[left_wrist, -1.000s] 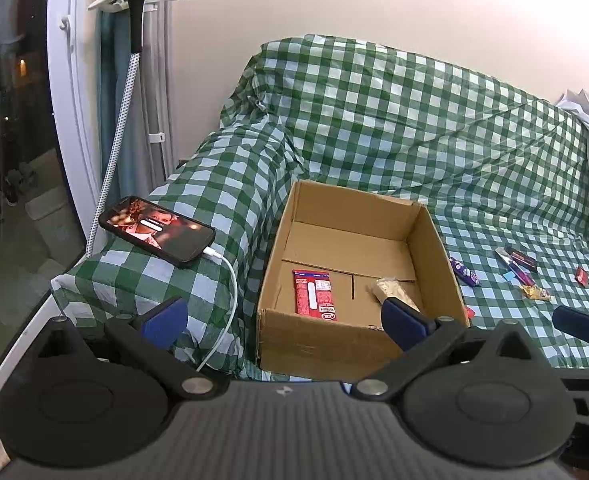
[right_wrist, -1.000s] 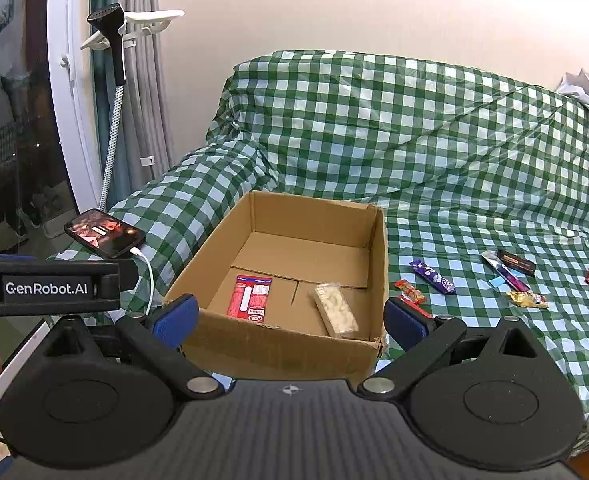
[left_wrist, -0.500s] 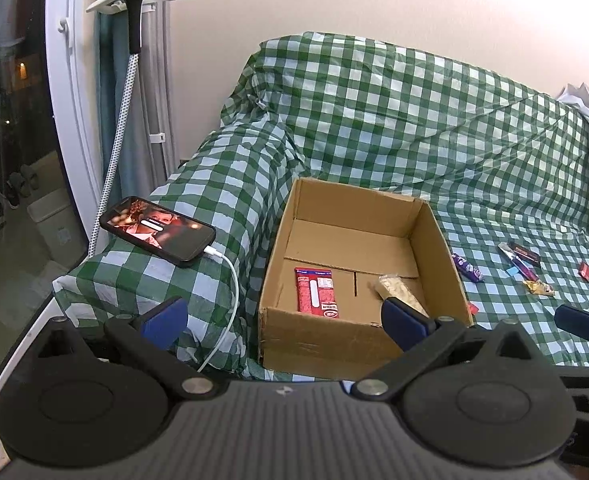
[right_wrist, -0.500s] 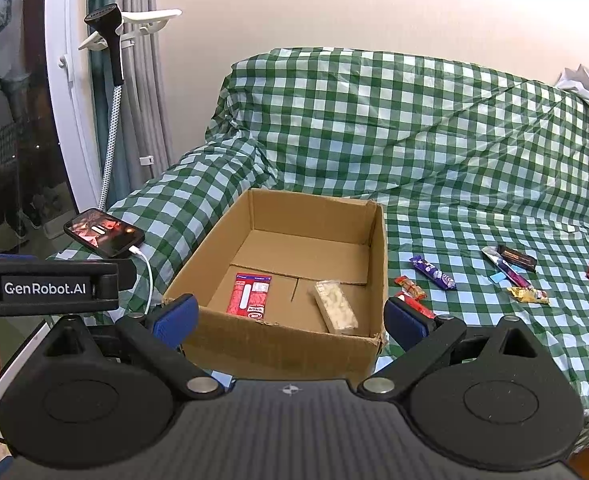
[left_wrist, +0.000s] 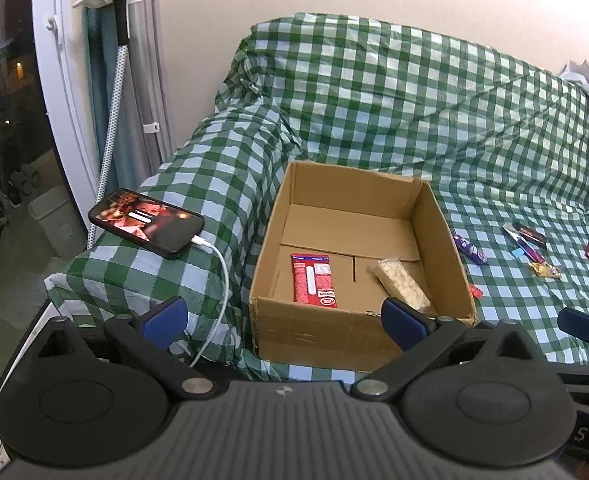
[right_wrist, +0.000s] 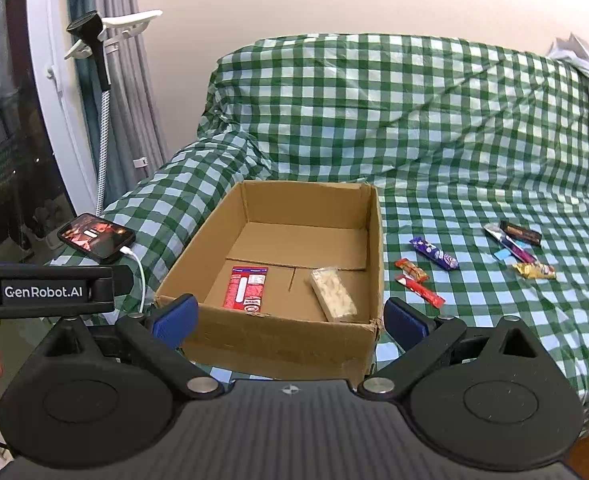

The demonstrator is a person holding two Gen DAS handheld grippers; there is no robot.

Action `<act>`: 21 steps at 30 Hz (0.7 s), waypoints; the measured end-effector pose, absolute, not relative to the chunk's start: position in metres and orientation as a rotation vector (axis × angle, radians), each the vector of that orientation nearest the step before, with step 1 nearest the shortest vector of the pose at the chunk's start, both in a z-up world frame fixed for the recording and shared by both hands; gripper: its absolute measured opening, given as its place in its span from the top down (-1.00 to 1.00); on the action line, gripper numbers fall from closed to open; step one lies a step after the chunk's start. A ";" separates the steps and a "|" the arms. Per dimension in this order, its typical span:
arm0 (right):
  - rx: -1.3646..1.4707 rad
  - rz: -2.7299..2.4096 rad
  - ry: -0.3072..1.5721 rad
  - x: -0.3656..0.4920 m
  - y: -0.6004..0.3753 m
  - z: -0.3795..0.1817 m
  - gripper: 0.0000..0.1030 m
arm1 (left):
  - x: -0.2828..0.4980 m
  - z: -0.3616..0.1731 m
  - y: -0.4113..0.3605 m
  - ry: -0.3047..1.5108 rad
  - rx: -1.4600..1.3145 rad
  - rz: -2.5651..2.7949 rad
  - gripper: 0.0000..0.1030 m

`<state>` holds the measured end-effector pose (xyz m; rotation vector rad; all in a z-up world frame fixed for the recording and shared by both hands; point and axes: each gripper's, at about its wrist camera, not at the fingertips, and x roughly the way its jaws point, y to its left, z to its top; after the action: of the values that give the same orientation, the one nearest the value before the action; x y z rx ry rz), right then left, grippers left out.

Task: Organize snacks
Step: 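Open both tools to drop the wafer pack and cracker bar into the box, then grasp the purple candy bar with the left tool while the right tool grasps the silver-purple tube pack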

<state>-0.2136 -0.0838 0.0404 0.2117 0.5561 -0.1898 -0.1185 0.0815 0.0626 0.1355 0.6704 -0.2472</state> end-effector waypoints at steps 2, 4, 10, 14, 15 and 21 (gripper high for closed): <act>0.228 -0.200 0.557 -0.214 -0.090 0.038 -0.92 | -0.117 0.062 0.077 0.676 0.143 -0.248 -1.00; 0.242 -0.210 0.560 -0.214 -0.097 0.036 -0.92 | -0.115 0.063 0.072 0.681 0.147 -0.251 -1.00; 0.294 -0.243 0.552 -0.219 -0.122 0.030 -0.92 | -0.105 0.064 0.049 0.725 0.158 -0.281 -1.00; 0.329 -0.289 0.541 -0.223 -0.146 0.025 -0.92 | -0.097 0.064 0.025 0.758 0.163 -0.302 -1.00; 0.337 -0.304 0.539 -0.225 -0.154 0.023 -0.92 | -0.094 0.064 0.017 0.763 0.168 -0.310 -1.00; 0.406 -0.450 0.526 -0.238 -0.219 0.012 -0.92 | -0.079 0.062 -0.038 0.820 0.170 -0.392 -1.00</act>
<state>-0.2377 -0.2192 0.0116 0.4062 0.5259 -0.4498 -0.0794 -0.0376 0.0615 0.1699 0.8198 -0.3924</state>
